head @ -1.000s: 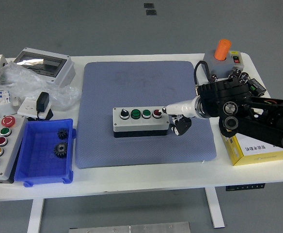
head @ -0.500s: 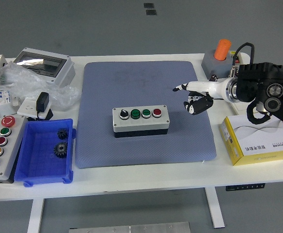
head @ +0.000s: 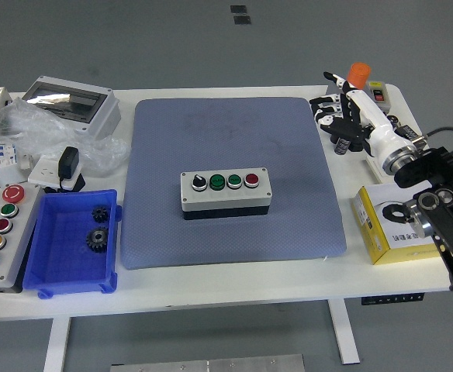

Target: Pick up the button,place it on the desk,press the button,press the button

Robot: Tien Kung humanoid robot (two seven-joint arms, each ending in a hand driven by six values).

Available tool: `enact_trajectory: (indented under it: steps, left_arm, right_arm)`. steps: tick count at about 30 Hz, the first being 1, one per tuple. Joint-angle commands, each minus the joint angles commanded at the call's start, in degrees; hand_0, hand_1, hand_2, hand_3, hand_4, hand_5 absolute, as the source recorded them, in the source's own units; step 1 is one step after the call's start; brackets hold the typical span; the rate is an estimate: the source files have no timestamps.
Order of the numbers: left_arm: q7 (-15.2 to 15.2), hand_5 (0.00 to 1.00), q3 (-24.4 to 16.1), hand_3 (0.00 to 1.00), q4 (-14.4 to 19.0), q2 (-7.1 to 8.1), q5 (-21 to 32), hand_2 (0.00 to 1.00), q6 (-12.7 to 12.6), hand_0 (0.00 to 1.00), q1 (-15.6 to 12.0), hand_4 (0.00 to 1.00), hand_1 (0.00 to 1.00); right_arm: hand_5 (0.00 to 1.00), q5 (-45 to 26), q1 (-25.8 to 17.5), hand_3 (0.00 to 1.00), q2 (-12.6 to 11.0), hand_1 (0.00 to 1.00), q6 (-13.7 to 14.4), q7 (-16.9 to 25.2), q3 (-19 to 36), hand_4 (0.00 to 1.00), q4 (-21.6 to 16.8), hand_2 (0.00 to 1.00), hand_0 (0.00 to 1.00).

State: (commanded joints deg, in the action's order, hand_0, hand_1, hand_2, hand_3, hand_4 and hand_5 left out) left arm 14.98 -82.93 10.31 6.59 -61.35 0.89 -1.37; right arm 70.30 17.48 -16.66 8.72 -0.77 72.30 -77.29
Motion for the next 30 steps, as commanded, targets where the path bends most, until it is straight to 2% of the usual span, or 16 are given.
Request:
enact_trajectory:
  steps: [3,4,9,10,12,15,16,18,21,22,24,27,28,30]
  left_arm:
    - [0.8,0.002,0.6,0.595,0.0,-0.56,0.1,0.489,-2.1,0.572,-0.2,0.168,0.527]
    - [1.1,0.002,0.8,0.597,0.0,-0.78,0.2,0.489,-3.0,0.570,-0.2,0.161,0.527]
    - [2.1,0.002,0.8,0.597,0.0,-1.24,-1.0,0.489,-5.1,0.570,0.0,0.161,0.527]
    - [2.2,0.002,0.7,0.589,0.0,-1.25,-1.3,0.489,-5.4,0.568,0.1,0.180,0.518]
    - [2.1,0.002,0.8,0.589,0.0,-1.19,-1.5,0.489,-5.9,0.568,0.4,0.180,0.518]
    - [2.0,0.002,0.9,0.589,0.0,-1.15,-1.8,0.489,-6.1,0.568,0.8,0.180,0.518]
    - [2.0,0.002,0.9,0.558,0.0,-1.14,-1.9,0.488,-6.2,0.598,0.9,0.384,0.520]
    - [2.1,0.002,0.8,0.558,0.0,-1.11,-2.3,0.488,-6.1,0.598,0.9,0.384,0.520]
    - [2.1,0.002,0.7,0.558,0.0,-1.07,-2.6,0.488,-6.1,0.598,0.8,0.384,0.520]
    - [2.1,0.034,0.6,0.559,0.0,-1.06,-2.7,0.494,-6.1,0.597,0.8,0.416,0.525]
    - [2.0,0.034,0.6,0.559,0.0,-1.06,-2.7,0.494,-6.0,0.597,0.7,0.416,0.525]
    - [1.8,0.034,0.4,0.559,0.0,-1.24,-3.0,0.494,-5.7,0.597,0.5,0.416,0.525]
    - [1.8,0.078,0.3,0.563,0.0,-1.34,-3.2,0.500,-5.6,0.597,0.5,0.442,0.530]
    - [1.6,0.078,0.3,0.563,0.0,-1.49,-3.5,0.500,-5.5,0.597,0.5,0.442,0.530]
  right_arm:
    - [0.531,-3.5,-5.0,0.913,1.4,0.731,6.7,6.7,3.0,0.832,0.4,0.777,0.730]
    - [0.755,-4.7,-6.6,0.831,1.7,0.760,9.1,9.1,3.5,0.926,0.3,0.794,0.783]
    - [0.755,-10.1,-10.8,0.831,1.9,0.760,18.3,19.6,2.6,0.926,0.2,0.794,0.783]
    - [0.890,-11.8,-11.1,0.930,1.9,0.840,19.8,22.1,2.2,0.953,0.3,0.887,0.892]
    - [0.890,-15.5,-11.4,0.930,2.2,0.840,20.1,26.5,1.8,0.953,0.8,0.887,0.892]
    - [0.890,-20.8,-11.6,0.930,2.4,0.840,18.2,32.6,1.5,0.953,1.0,0.887,0.892]
    - [0.998,-22.7,-11.7,0.844,2.3,0.831,17.3,34.6,1.4,0.977,1.0,0.844,0.920]
    - [0.998,-26.0,-11.9,0.844,2.2,0.831,15.3,37.7,1.0,0.977,0.5,0.844,0.920]
    - [0.998,-30.5,-12.1,0.844,2.3,0.831,12.3,37.7,0.6,0.977,-0.5,0.844,0.920]
    - [0.998,-32.0,-12.2,0.783,2.5,0.794,11.5,37.7,0.5,0.964,-0.9,0.790,0.883]
    - [0.998,-34.1,-12.3,0.783,3.0,0.794,10.7,37.7,0.5,0.964,-1.8,0.790,0.883]
    - [0.998,-33.7,-12.7,0.783,3.7,0.794,11.5,37.7,0.2,0.964,-3.3,0.790,0.883]
    - [0.998,-32.6,-12.9,0.764,3.9,0.750,12.2,37.7,0.1,0.953,-3.8,0.760,0.832]
    - [0.998,-30.4,-13.2,0.764,4.2,0.750,13.5,37.7,-0.2,0.953,-4.7,0.760,0.832]
